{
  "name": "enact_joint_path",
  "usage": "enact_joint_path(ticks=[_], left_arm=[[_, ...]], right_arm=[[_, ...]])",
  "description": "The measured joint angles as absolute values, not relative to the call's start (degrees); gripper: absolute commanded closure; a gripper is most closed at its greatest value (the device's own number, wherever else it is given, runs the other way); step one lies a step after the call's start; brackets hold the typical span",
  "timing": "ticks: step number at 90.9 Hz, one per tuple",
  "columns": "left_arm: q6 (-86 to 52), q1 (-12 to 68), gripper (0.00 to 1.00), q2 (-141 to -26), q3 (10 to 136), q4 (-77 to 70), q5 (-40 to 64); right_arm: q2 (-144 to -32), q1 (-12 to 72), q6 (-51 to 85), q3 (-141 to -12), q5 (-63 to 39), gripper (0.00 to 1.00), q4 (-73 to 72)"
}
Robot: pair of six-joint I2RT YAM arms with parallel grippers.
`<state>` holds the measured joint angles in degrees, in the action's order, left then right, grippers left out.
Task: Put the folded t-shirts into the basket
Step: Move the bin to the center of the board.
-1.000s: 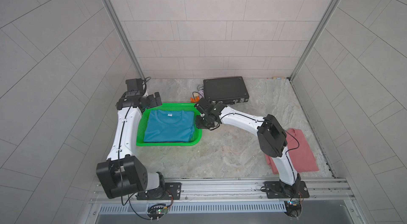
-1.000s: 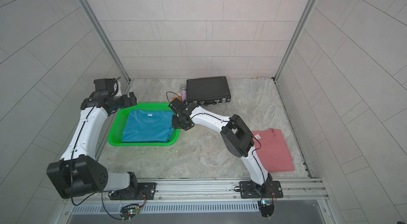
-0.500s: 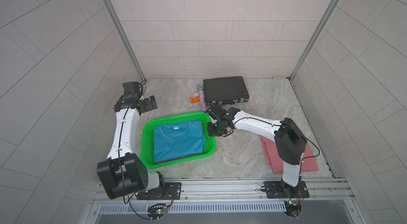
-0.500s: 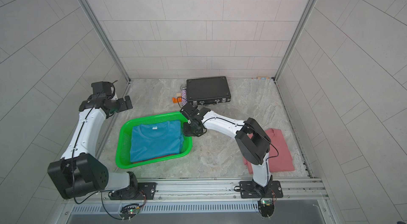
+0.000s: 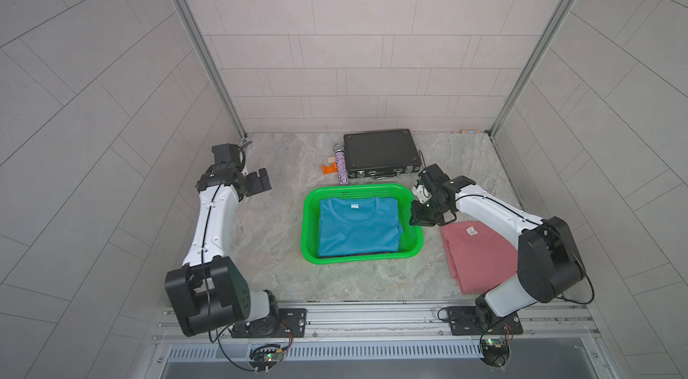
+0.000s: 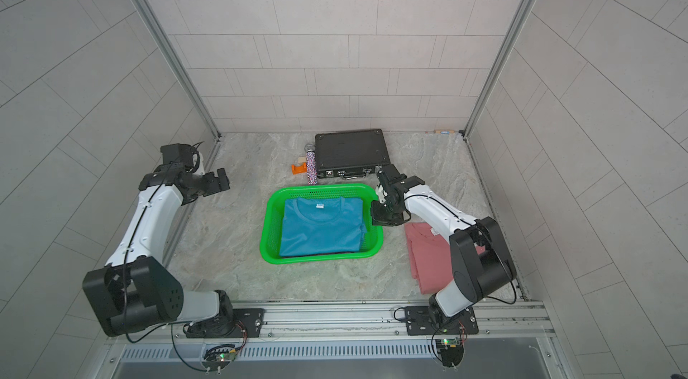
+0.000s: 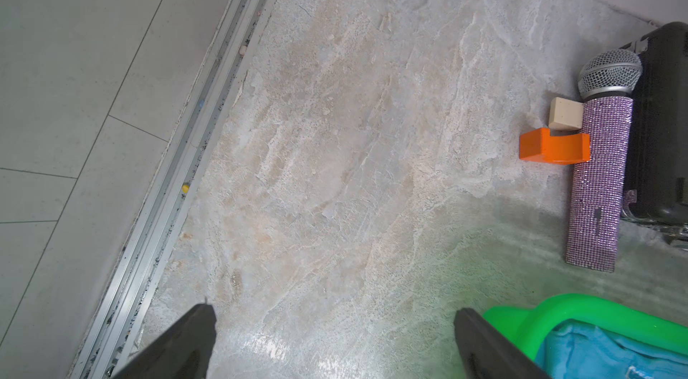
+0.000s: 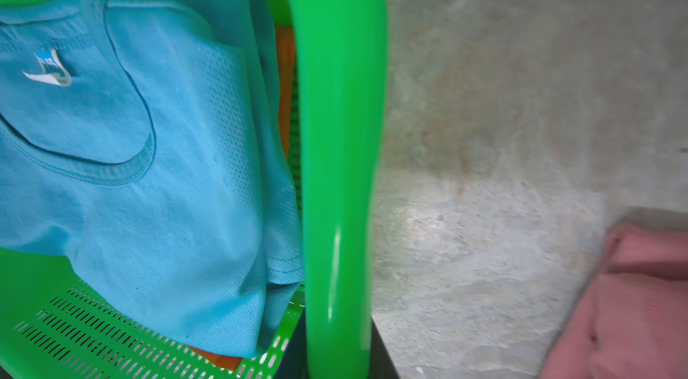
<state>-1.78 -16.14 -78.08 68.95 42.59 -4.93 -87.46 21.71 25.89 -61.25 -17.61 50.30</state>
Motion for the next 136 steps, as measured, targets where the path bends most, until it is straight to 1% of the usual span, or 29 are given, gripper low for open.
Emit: enact_joint_path(ticks=[20, 27, 33, 44, 59, 66, 86, 101, 110, 119, 128, 136], left_arm=[[-2.2, -16.1, 0.00, -73.8, 66.1, 41.6, -4.4], [-2.5, -16.1, 0.00, -73.1, 66.0, 41.4, -4.3], [-2.6, -16.1, 0.00, -72.8, 66.0, 41.3, -4.1], [-2.8, -16.1, 0.00, -72.8, 65.8, 41.2, -3.9], [-3.0, -16.1, 0.00, -72.8, 65.2, 40.9, -3.4], [-3.0, -16.1, 0.00, -72.8, 65.2, 40.8, -3.0], [-3.0, -16.1, 0.00, -72.8, 65.2, 40.8, -1.5], [-2.7, -16.1, 0.00, -72.8, 65.1, 40.8, 1.5], [-1.9, -16.1, 0.00, -72.2, 64.3, 40.7, 5.1], [-0.3, -15.4, 0.00, -71.3, 62.4, 40.7, 10.0], [2.0, -12.1, 0.00, -71.0, 60.8, 41.4, 13.6], [4.0, -6.9, 0.00, -71.0, 59.6, 41.8, 15.0]], right_arm=[[-86.8, 13.1, 18.8, -61.1, -18.5, 0.89, 53.5], [-88.1, 10.9, 17.5, -63.0, -17.9, 0.88, 54.3], [-89.6, 9.8, 16.4, -65.3, -17.4, 0.83, 54.8], [-92.1, 9.3, 14.9, -69.9, -16.9, 0.80, 55.1], [-94.5, 9.4, 14.1, -73.3, -15.7, 0.81, 55.0], [-95.2, 9.4, 15.1, -73.4, -15.5, 0.70, 54.9], [-96.0, 9.3, 17.4, -73.4, -13.8, 0.55, 55.1], [-92.2, 9.2, 19.5, -73.9, -9.3, 0.53, 58.2], [-86.3, 8.9, 21.7, -73.8, -5.5, 0.51, 60.2], [-78.5, 8.5, 22.7, -71.9, -4.8, 0.48, 60.0], [-72.6, 8.4, 23.1, -69.0, -6.0, 0.45, 59.9], [-72.0, 8.4, 23.2, -67.8, -6.8, 0.44, 59.9]])
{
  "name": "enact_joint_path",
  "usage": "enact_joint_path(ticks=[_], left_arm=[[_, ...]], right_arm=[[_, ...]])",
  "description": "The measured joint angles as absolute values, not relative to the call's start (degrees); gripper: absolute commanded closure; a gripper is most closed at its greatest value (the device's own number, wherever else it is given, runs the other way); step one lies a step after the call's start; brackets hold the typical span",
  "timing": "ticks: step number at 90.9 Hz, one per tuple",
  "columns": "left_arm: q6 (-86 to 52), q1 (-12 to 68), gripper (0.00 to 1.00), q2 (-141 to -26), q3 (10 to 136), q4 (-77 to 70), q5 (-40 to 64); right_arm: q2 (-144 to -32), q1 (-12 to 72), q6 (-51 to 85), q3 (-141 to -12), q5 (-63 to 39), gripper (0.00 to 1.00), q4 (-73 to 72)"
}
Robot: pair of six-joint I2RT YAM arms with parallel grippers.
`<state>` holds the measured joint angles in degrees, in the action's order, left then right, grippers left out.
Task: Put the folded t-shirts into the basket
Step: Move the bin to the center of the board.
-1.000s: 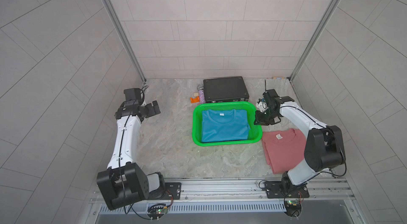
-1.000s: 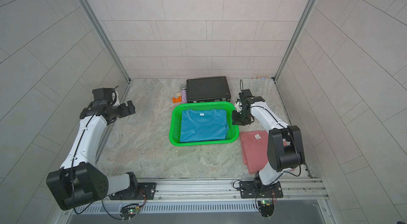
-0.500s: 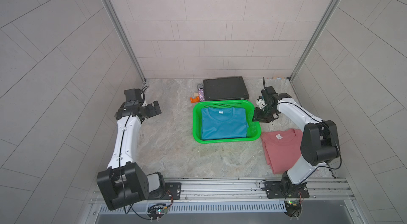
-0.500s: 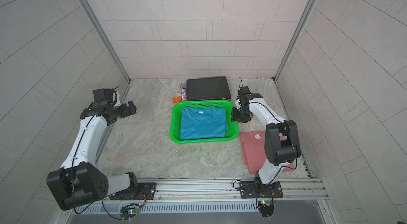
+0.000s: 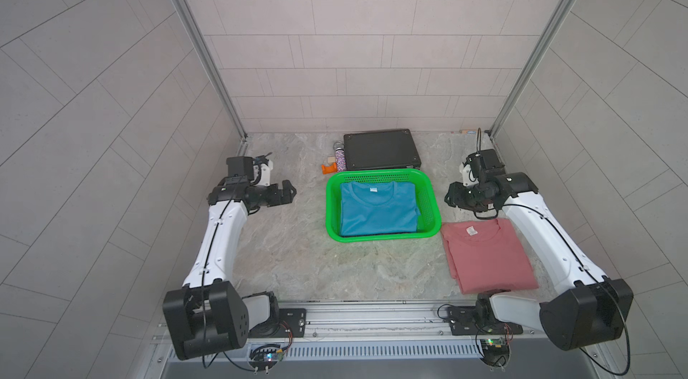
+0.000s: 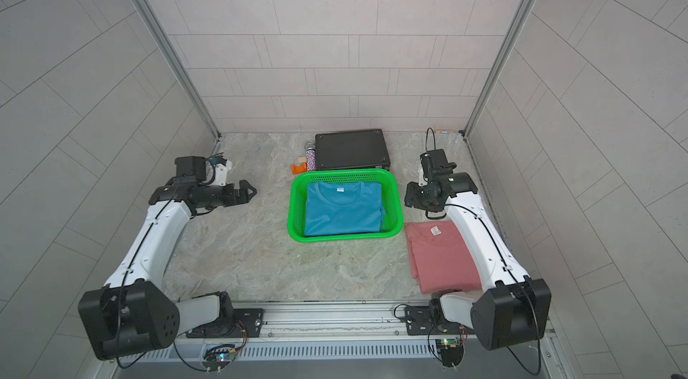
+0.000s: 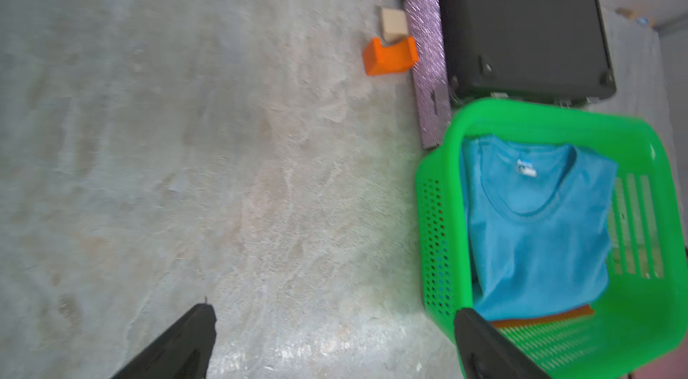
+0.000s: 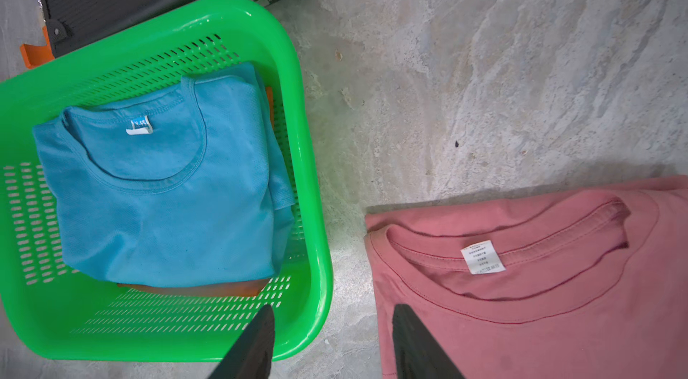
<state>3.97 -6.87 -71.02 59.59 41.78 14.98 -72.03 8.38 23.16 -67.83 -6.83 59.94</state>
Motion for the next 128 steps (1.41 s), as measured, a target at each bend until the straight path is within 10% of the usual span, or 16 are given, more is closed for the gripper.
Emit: enact_joint_path(ticks=[40, 128], left_arm=[[8.3, 12.4, 0.03, -75.0, 55.0, 40.1, 16.3], [7.4, 15.8, 0.41, -95.9, 62.5, 26.7, 5.4]], right_arm=[[-91.4, 8.4, 18.9, -71.0, -12.1, 0.46, 56.8], [-106.3, 9.8, 19.2, -82.8, -11.8, 0.78, 49.1]])
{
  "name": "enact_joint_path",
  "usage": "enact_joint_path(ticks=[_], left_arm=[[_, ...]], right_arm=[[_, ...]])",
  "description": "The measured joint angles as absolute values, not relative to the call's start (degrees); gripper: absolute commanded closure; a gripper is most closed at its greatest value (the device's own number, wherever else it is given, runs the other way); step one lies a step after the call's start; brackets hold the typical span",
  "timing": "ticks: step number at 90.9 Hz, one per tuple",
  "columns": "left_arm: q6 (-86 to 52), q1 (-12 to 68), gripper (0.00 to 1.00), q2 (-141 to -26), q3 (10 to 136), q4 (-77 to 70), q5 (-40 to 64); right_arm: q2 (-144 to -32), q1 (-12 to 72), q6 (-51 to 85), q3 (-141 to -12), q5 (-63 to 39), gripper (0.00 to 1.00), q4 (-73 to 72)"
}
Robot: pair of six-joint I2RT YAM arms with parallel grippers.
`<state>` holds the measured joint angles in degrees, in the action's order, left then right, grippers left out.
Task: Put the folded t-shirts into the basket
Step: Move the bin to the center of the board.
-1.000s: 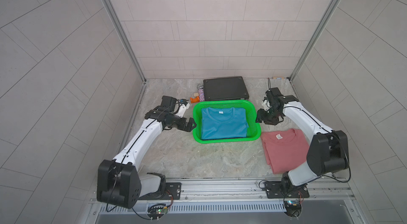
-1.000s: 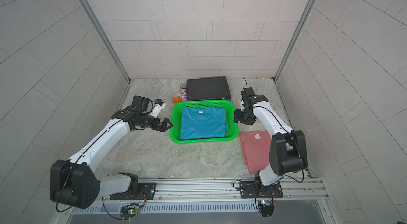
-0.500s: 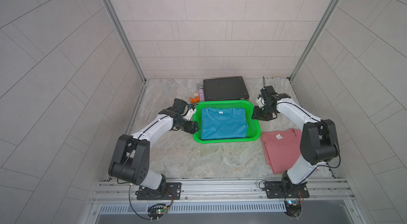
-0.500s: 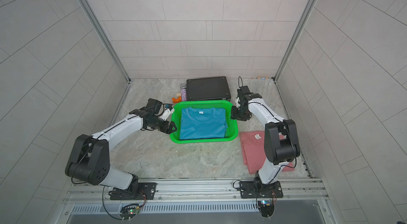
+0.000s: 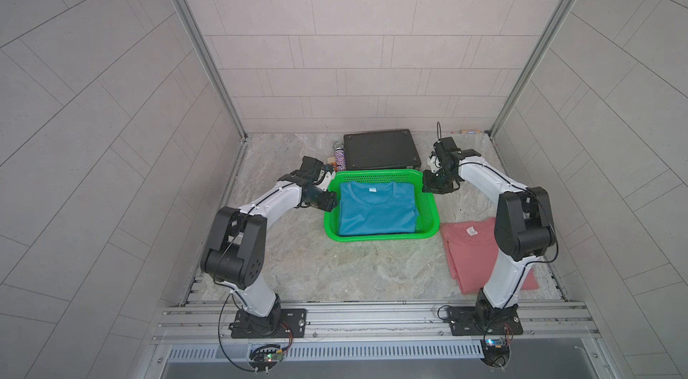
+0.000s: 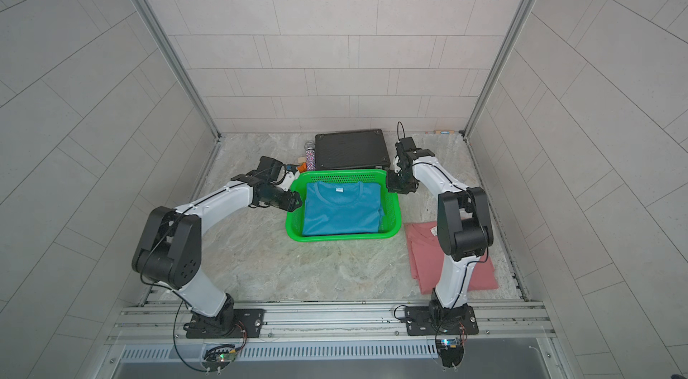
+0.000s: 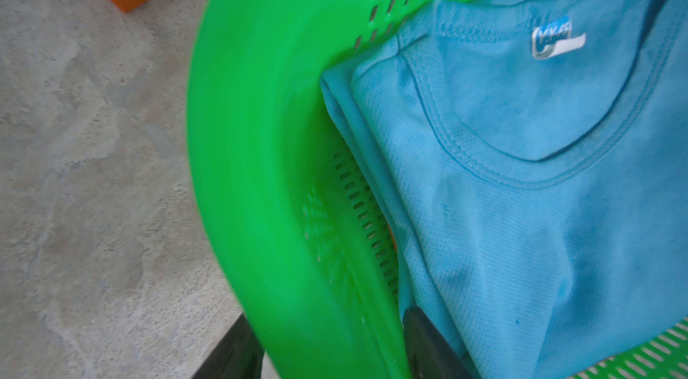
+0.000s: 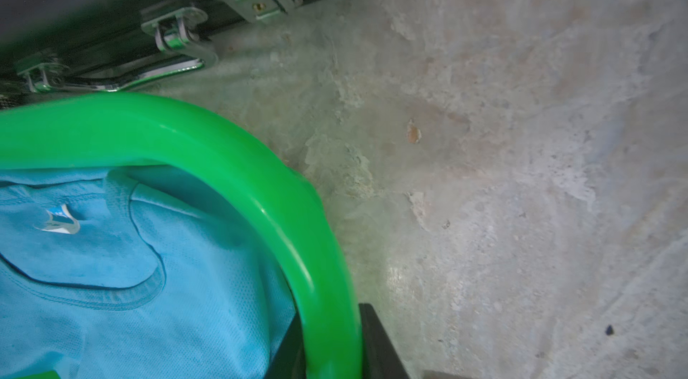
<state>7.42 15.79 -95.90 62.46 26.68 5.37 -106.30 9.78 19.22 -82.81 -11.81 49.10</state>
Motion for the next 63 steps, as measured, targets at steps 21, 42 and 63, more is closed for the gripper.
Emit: enact_joint_path(ticks=[21, 42, 63], left_arm=[[7.2, 15.8, 0.42, -98.4, 64.1, 25.3, 3.2], [7.2, 15.8, 0.42, -101.8, 67.6, 25.0, 1.8], [7.3, 15.8, 0.16, -102.8, 68.7, 25.5, 0.4]], right_arm=[[-108.2, 10.0, 18.5, -85.3, -11.9, 0.80, 49.5], [-111.8, 10.0, 17.5, -90.3, -11.8, 0.81, 50.0], [-113.7, 10.0, 17.2, -93.2, -10.8, 0.65, 50.4]])
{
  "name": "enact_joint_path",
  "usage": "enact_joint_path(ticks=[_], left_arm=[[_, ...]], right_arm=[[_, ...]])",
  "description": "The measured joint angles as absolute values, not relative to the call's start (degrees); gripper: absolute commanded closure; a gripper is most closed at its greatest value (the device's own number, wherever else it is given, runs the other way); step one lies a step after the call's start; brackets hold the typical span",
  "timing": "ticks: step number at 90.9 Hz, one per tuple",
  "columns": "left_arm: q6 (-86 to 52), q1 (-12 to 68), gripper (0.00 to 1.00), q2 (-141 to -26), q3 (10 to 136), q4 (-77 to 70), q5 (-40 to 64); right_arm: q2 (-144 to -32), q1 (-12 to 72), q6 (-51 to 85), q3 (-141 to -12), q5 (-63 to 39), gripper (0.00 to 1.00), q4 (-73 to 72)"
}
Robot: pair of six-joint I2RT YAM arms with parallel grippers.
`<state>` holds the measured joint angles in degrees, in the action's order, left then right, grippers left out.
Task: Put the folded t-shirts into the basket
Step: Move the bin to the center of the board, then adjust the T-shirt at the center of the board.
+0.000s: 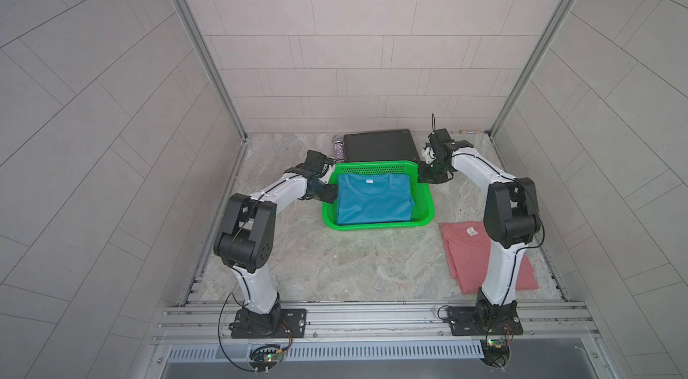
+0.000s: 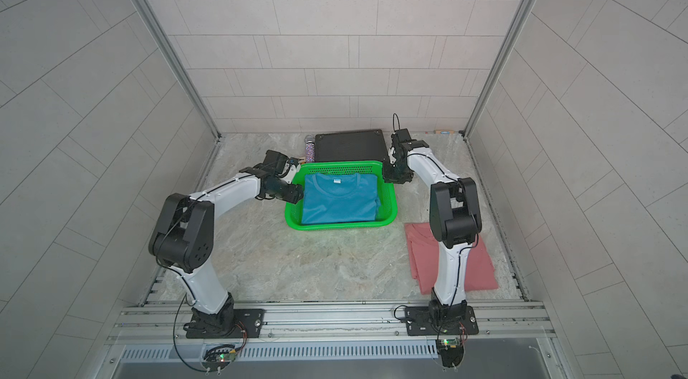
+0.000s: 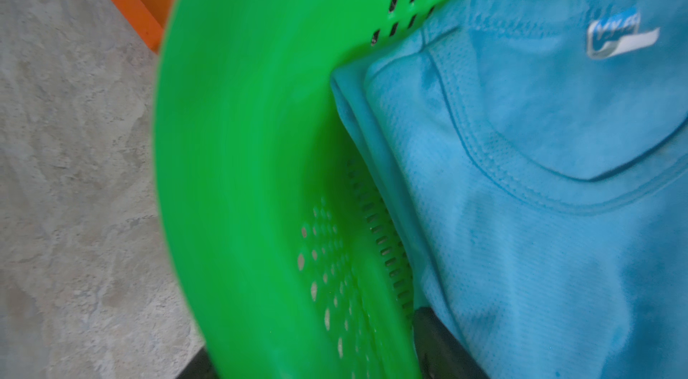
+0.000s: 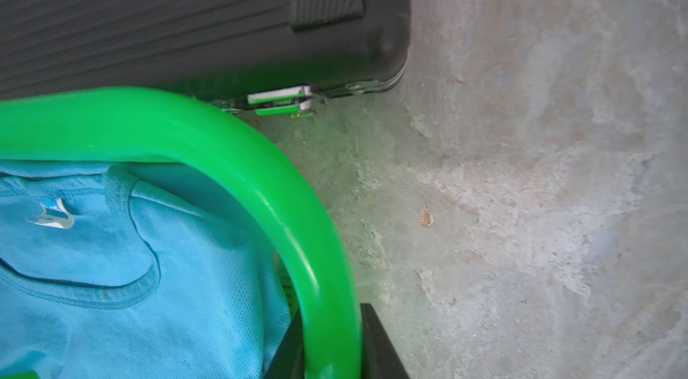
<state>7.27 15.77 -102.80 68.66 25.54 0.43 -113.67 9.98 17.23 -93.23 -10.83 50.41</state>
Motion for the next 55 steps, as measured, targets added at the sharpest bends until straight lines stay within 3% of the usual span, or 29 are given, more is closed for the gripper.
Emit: enact_joint_path(ticks=[19, 39, 55], left_arm=[[7.5, 15.5, 0.05, -101.4, 72.3, 31.3, 0.1], [7.6, 15.4, 0.02, -92.3, 76.1, 38.1, 0.0], [7.9, 15.4, 0.01, -84.1, 77.3, 42.6, 0.6]], right_arm=[[-111.5, 9.6, 17.4, -93.6, -10.3, 0.51, 53.4], [-95.2, 9.6, 20.3, -87.1, -8.1, 0.52, 56.7], [-79.0, 8.2, 26.3, -73.2, -2.1, 0.56, 57.8]])
